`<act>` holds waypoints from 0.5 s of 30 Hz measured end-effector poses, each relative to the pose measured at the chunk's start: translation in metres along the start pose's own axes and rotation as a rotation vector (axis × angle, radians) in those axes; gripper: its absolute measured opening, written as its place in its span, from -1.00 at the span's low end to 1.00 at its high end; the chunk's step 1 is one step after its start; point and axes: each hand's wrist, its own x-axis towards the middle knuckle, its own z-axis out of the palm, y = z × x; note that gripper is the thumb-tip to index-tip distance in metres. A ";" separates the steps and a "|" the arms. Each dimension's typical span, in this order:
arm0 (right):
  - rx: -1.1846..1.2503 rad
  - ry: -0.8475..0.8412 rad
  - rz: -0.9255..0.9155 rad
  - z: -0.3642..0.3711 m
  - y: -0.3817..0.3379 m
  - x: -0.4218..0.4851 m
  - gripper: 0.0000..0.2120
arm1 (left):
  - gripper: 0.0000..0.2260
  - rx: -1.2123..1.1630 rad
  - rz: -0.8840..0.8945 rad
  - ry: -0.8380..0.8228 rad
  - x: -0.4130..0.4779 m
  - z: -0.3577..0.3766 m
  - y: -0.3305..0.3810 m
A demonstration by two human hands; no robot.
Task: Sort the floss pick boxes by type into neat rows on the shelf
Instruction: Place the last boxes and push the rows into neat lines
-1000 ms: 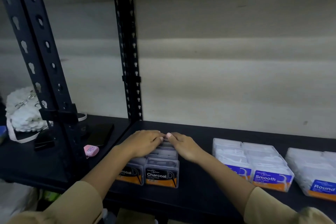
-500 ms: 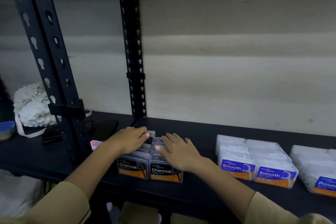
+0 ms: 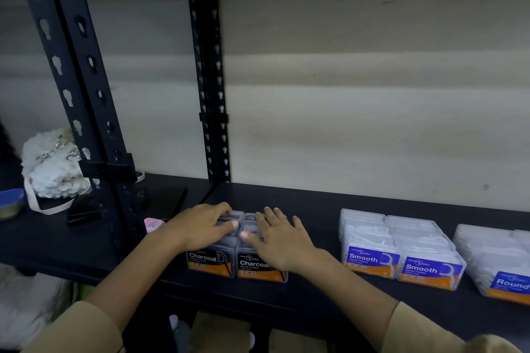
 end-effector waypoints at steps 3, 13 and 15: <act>-0.007 0.005 -0.022 0.001 -0.005 -0.004 -0.26 | -0.15 0.057 0.012 -0.045 -0.009 0.006 0.000; -0.163 -0.023 -0.122 0.004 -0.010 -0.016 0.07 | 0.08 0.129 0.109 -0.123 -0.029 0.012 -0.009; -0.162 -0.005 -0.110 0.005 -0.010 -0.015 0.05 | 0.09 0.178 0.117 -0.106 -0.027 0.011 -0.009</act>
